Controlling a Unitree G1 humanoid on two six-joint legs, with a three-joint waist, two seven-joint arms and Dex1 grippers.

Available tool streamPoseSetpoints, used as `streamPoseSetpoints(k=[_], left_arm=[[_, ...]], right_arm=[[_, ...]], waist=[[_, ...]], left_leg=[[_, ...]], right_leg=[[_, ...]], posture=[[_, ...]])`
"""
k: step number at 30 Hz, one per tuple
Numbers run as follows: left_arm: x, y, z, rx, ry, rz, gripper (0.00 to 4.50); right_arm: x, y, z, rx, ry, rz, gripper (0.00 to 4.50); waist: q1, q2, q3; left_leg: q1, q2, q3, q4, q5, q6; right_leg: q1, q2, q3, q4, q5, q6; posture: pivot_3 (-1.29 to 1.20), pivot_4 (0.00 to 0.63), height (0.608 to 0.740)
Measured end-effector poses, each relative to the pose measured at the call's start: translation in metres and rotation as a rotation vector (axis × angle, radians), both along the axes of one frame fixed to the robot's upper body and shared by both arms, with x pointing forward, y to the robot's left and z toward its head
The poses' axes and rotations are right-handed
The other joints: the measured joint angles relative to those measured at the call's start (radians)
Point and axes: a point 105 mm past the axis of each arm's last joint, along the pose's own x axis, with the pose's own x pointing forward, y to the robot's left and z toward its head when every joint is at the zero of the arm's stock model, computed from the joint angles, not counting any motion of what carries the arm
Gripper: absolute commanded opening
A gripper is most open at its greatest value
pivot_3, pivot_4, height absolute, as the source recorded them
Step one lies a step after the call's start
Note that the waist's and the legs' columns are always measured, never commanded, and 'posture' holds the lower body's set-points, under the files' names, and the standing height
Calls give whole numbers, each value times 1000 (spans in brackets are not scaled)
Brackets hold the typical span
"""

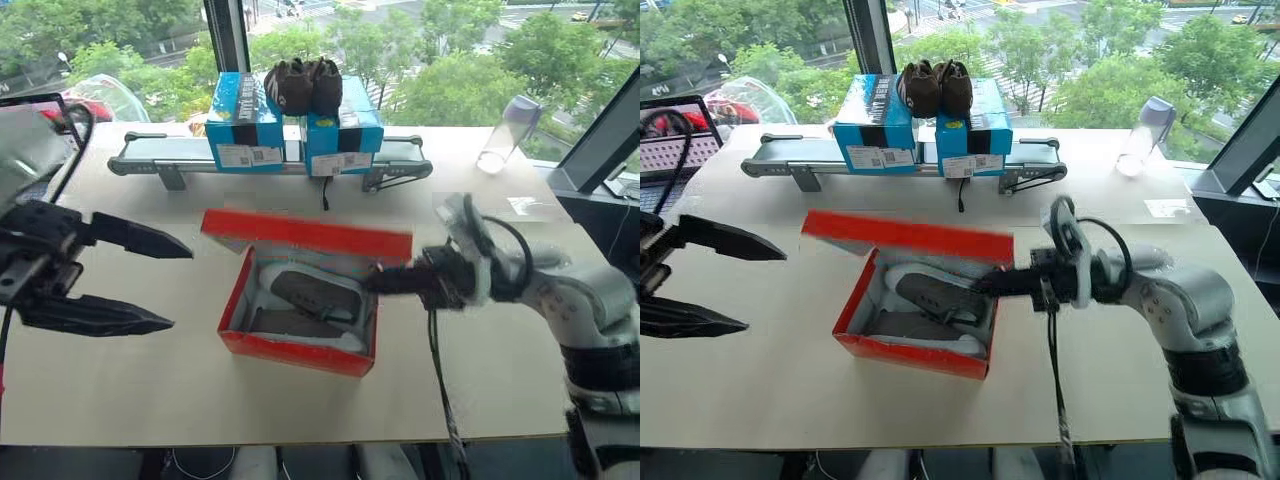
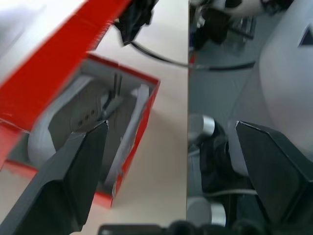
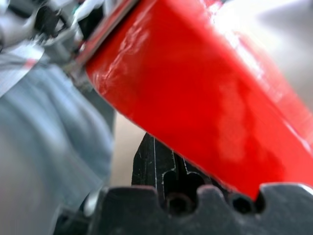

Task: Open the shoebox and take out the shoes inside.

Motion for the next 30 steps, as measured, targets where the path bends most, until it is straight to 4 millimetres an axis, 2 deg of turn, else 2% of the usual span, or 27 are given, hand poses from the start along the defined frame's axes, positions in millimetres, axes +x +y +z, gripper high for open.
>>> streamPoseSetpoints(k=[5,9,13,16,19,22,26,29,30], left_arm=[[-8,-1,-2,7,11,38,4434],[-10,0,-13,30,33,68,4434],[-8,3,-21,46,48,100,4434],[-6,3,-28,65,59,114,4434],[-2,5,-35,89,56,125,4500],[5,6,-45,119,56,117,4500],[15,7,-49,132,43,73,4500],[23,7,-46,140,7,44,4500],[26,6,-45,143,-1,34,4500]], right_arm=[[54,7,-3,-38,-62,-159,0],[82,2,-13,-128,-115,-247,0],[76,2,-15,-181,-142,-197,0],[53,1,-1,-260,-213,-100,0],[25,1,14,-357,-297,-22,733],[8,1,9,-460,-352,10,1752],[6,-6,-17,-676,-418,-34,3265],[7,-5,-27,-745,-466,-73,4078],[7,-5,-29,-758,-473,-87,4078]], waist=[[1,1,1],[2,0,2],[2,1,3],[5,2,4],[5,2,4],[3,2,4],[4,2,4],[4,2,4],[4,2,4]], left_leg=[[-1,-1,0,0,0,0],[-2,-1,0,0,0,0],[-4,-1,0,0,0,0],[-10,-1,0,0,0,0],[-9,-1,0,0,0,0],[-8,-1,0,0,0,0],[-8,0,1,2,1,-1],[-9,-1,1,2,1,-1],[-9,-1,1,2,1,-1]], right_leg=[[-3,0,0,5,-1,-1],[-5,0,0,6,-1,-3],[-8,0,0,7,3,-9],[-16,-1,1,11,3,-9],[-15,0,0,12,2,-10],[-15,0,0,12,1,-8],[-16,0,1,12,-1,-6],[-16,0,1,12,-1,-6],[-16,0,1,12,0,-6]], posture=[[0,150,740],[0,150,740],[0,150,740],[0,150,740],[0,150,740],[0,150,740],[0,150,740],[0,150,740],[0,150,740]])
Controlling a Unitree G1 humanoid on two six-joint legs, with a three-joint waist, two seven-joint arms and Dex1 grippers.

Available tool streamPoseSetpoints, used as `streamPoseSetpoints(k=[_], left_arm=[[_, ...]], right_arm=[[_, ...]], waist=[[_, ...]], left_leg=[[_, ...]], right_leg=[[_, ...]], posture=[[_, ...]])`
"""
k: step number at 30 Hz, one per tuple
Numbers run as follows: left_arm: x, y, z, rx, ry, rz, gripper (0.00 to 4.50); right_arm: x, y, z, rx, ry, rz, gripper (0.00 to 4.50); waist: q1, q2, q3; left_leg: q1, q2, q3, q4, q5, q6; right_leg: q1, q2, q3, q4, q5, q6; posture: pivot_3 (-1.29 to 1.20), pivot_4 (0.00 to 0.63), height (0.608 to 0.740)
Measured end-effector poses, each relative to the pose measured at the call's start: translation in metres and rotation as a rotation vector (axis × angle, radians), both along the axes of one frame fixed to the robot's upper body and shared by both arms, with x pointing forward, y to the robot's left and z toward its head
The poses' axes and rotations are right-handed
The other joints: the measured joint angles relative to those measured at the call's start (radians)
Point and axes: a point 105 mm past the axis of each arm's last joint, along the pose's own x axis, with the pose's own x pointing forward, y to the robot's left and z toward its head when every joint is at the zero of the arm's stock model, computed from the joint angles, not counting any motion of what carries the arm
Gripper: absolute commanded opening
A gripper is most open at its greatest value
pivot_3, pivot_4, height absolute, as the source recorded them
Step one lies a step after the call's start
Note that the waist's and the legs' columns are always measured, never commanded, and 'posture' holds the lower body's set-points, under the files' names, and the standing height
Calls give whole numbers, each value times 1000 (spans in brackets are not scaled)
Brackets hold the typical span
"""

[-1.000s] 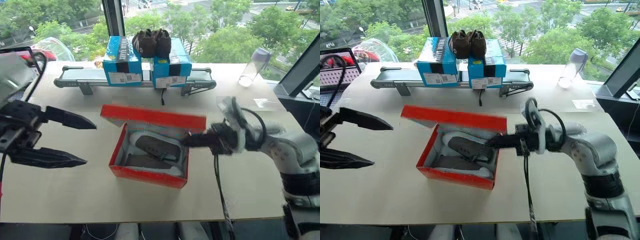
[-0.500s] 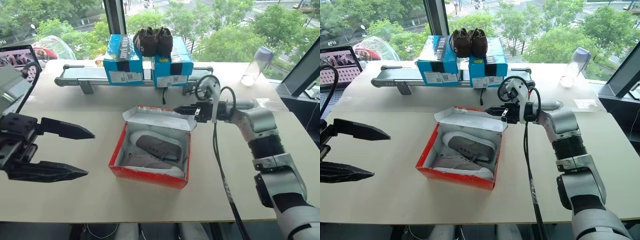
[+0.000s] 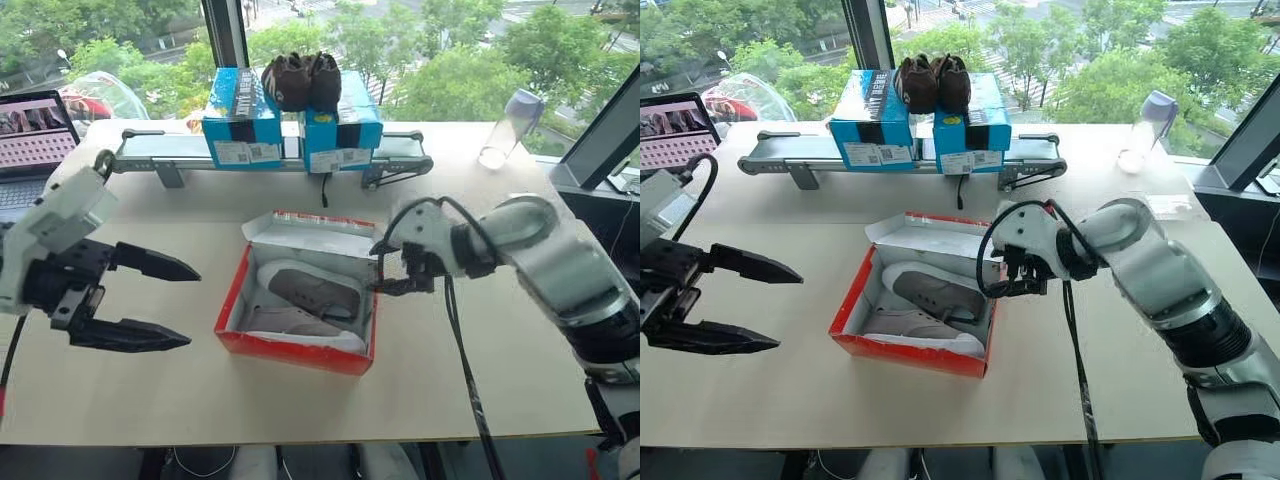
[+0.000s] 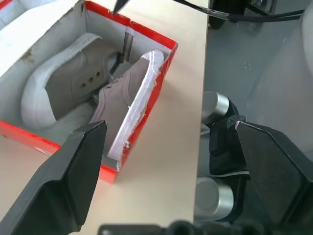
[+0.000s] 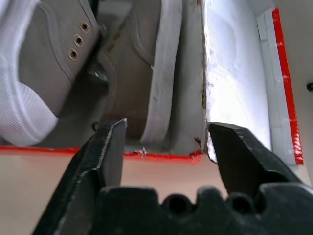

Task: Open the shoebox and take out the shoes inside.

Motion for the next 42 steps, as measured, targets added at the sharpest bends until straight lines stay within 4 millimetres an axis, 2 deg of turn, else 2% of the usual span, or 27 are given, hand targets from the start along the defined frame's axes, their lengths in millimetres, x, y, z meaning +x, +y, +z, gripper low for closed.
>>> streamPoseSetpoints(k=[10,15,19,23,29,38,39,40,42], left_arm=[[17,4,1,28,-7,-55,4500],[23,5,-6,36,19,-48,4500],[25,5,-8,40,21,-48,4500],[26,5,-8,45,16,-45,4500],[25,5,-8,47,18,-45,4500],[22,4,-6,52,17,-44,4500],[21,4,-5,51,13,-43,4500],[21,4,-4,51,11,-39,4500],[20,4,-4,52,15,-33,4500]], right_arm=[[-18,15,-9,9,67,-81,4078],[-34,36,-9,63,149,-31,4078],[-32,37,-14,55,155,-65,4078],[-28,46,-9,69,134,-57,4078],[-21,46,-33,12,139,-85,4078],[-7,46,-42,-14,49,-76,4078],[-5,45,-43,-17,40,-75,3574],[-1,45,-43,-20,29,-77,3481],[3,44,-43,-21,8,-79,2717]], waist=[[1,-1,0],[-1,-1,0],[1,-1,0],[-1,-1,0],[0,-1,0],[-5,-2,-1],[-5,-2,-1],[-5,-3,-1],[-5,-4,-2]], left_leg=[[-2,0,-1,1,0,0],[-2,1,-1,2,0,0],[-3,0,-1,2,0,0],[-2,1,-1,2,0,0],[-3,1,-1,2,0,0],[0,2,-1,3,0,0],[0,2,-1,3,0,0],[1,2,-1,3,0,0],[2,2,0,3,0,0]], right_leg=[[-1,0,0,0,0,0],[-1,1,0,1,0,0],[-1,1,0,1,0,0],[-1,1,0,1,0,0],[-1,1,0,1,0,0],[1,2,0,1,0,1],[1,2,0,1,0,1],[2,2,0,1,-1,2],[3,2,0,1,-1,2]], posture=[[0,150,740],[0,150,740],[0,150,740],[0,150,740],[0,150,740],[0,150,740],[0,150,740],[0,150,740],[0,150,740]])
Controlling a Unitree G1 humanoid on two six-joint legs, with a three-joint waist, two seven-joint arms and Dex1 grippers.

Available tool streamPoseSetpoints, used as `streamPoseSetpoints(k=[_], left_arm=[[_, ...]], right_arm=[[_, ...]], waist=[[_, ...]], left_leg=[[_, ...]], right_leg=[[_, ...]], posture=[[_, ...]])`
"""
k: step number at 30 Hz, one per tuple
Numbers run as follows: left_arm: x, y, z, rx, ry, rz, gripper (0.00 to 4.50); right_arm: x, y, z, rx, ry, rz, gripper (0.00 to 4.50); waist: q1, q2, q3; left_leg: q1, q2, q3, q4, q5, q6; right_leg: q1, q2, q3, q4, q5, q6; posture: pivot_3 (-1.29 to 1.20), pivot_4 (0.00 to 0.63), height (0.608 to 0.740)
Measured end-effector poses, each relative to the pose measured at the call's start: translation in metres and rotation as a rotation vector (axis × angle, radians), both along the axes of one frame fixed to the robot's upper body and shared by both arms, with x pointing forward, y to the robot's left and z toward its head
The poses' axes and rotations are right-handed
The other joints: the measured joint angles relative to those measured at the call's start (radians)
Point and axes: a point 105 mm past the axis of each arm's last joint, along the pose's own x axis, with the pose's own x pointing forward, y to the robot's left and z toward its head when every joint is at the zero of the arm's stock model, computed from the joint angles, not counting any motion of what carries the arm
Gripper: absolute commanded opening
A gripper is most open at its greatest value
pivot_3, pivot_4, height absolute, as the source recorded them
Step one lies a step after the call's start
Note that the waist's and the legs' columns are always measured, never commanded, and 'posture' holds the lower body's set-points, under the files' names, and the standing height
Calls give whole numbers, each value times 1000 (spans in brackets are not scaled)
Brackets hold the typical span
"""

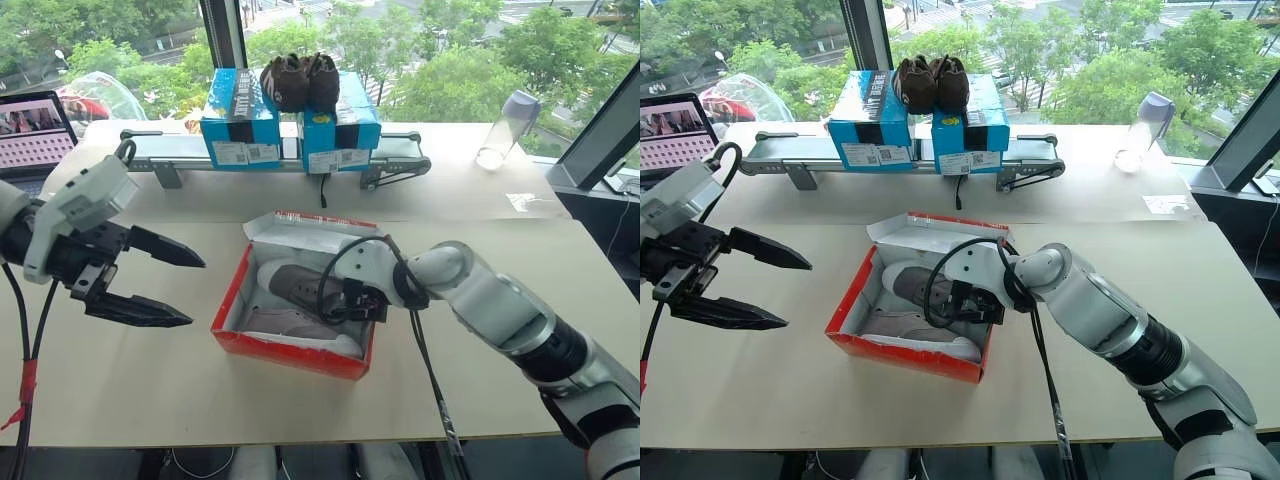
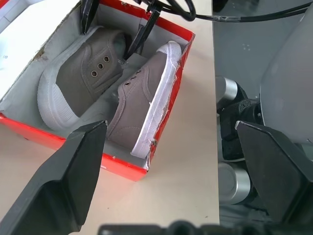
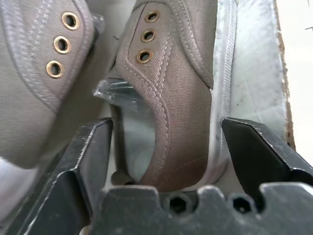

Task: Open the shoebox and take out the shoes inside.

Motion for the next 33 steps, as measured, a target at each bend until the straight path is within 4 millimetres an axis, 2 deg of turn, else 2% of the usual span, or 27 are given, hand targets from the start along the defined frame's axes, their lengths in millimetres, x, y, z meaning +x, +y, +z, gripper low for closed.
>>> streamPoseSetpoints(k=[2,8,9,11,16,19,21,23,26,28,31,33], left_arm=[[-1,0,-1,0,3,1,4500],[-1,0,-1,-2,1,2,4500],[-1,-1,-1,-2,1,2,4500],[-1,-1,-1,-3,0,3,4500],[0,-1,-1,-3,-5,2,4500],[1,-2,-2,-5,-8,-4,4500],[2,-3,-2,-4,-11,-8,4500],[4,-4,-2,-6,-11,-11,4500],[6,-6,-4,-11,-11,-26,4500],[8,-7,-3,-14,-22,-35,4500],[10,-9,-4,-16,-25,-45,4500],[11,-8,-5,-13,-23,-44,4500]], right_arm=[[3,1,1,5,-12,-1,2185],[9,3,6,19,-52,-11,143],[9,3,5,17,-51,-8,61],[8,4,0,10,-28,-4,61],[9,6,5,44,-22,-13,61],[10,11,22,121,-25,-18,61],[14,13,44,178,-63,-18,61],[16,9,64,240,-79,-37,61],[16,4,82,315,-70,-45,61],[15,-2,89,373,-25,-56,61],[24,-24,98,481,57,-159,61],[34,-48,109,567,71,-283,61]], waist=[[0,-1,-1],[3,-2,-1],[3,-2,-1],[4,-1,-1],[3,-1,-1],[3,-1,0],[4,-1,0],[5,-1,0],[10,-1,0],[11,-1,0],[12,-1,0],[11,-1,0]], left_leg=[[0,1,0,0,0,0],[0,6,0,0,0,0],[-1,7,0,0,0,0],[-2,8,0,0,0,0],[-2,9,0,0,0,0],[-2,9,0,0,0,0],[-2,9,0,0,0,0],[-2,9,0,0,0,0],[-3,9,0,0,0,0],[-3,9,0,0,0,0],[-3,9,0,0,0,0],[-3,9,0,0,0,0]], right_leg=[[0,0,0,0,0,0],[-1,7,1,-1,1,-2],[-1,8,1,0,1,-3],[-3,9,1,0,2,-4],[-3,9,0,0,2,-5],[-3,10,0,0,2,-5],[-3,10,0,0,2,-5],[-3,10,0,0,2,-5],[-3,10,0,0,4,-9],[-3,9,0,0,4,-9],[-3,10,0,0,5,-10],[-3,10,0,0,5,-11]], posture=[[0,150,740],[0,150,740],[0,150,740],[0,150,740],[0,150,740],[0,150,740],[0,150,740],[0,150,740],[0,150,740],[0,150,740],[0,150,740],[0,150,740]])
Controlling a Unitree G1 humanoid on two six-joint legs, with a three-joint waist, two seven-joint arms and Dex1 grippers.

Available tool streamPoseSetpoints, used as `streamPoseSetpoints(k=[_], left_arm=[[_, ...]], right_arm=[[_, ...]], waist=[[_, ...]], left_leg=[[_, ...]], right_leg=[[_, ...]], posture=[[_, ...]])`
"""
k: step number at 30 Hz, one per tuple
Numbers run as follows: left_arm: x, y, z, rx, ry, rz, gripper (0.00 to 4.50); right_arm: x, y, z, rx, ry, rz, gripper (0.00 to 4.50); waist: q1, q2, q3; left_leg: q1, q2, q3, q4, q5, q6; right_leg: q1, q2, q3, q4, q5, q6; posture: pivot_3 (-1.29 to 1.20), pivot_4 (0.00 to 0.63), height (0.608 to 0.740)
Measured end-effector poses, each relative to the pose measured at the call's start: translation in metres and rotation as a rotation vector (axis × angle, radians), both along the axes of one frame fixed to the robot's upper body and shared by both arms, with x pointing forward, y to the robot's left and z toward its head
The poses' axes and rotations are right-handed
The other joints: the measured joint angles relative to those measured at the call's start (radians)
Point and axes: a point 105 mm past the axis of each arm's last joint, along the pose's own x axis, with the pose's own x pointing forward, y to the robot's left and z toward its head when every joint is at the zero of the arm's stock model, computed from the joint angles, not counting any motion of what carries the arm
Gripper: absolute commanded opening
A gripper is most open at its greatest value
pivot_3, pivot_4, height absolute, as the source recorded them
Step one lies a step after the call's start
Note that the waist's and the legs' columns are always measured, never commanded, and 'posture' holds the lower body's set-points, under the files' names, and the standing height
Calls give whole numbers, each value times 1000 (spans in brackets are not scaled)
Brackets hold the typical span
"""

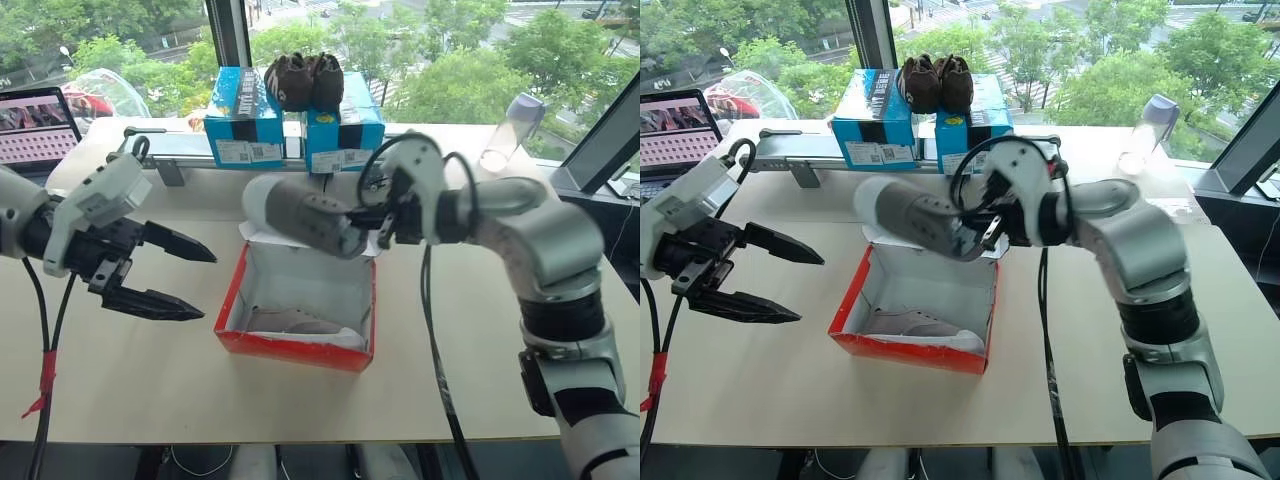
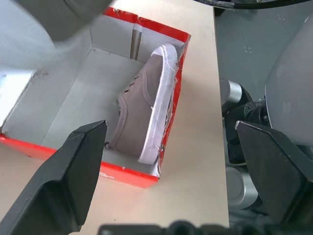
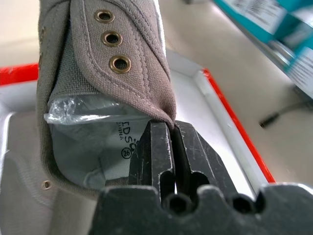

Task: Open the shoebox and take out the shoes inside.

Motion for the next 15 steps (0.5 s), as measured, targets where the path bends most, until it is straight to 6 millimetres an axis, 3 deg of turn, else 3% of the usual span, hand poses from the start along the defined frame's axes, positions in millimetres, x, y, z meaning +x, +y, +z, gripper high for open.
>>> streamPoseSetpoints(k=[4,7,11,15], left_arm=[[2,-3,-4,-14,10,-17,4500],[4,-6,-10,-32,26,-29,4500],[7,-11,-16,-45,34,-52,4500],[10,-11,-19,-48,39,-47,4500]], right_arm=[[11,-57,24,167,83,-327,61],[6,-81,24,342,191,-384,61],[1,-101,-12,411,366,-400,61],[-26,-135,-70,333,522,-525,61]], waist=[[2,1,1],[0,1,1],[-5,1,1],[1,2,2]], left_leg=[[-2,0,0,0,0,0],[-2,0,0,0,0,0],[-2,0,0,0,0,0],[-4,-1,0,-1,-1,2]], right_leg=[[-1,0,0,0,0,-1],[-1,0,0,-1,1,-1],[0,0,1,-1,1,-1],[-1,0,1,-1,0,-1]], posture=[[0,150,740],[0,150,740],[0,150,740],[0,150,740]])
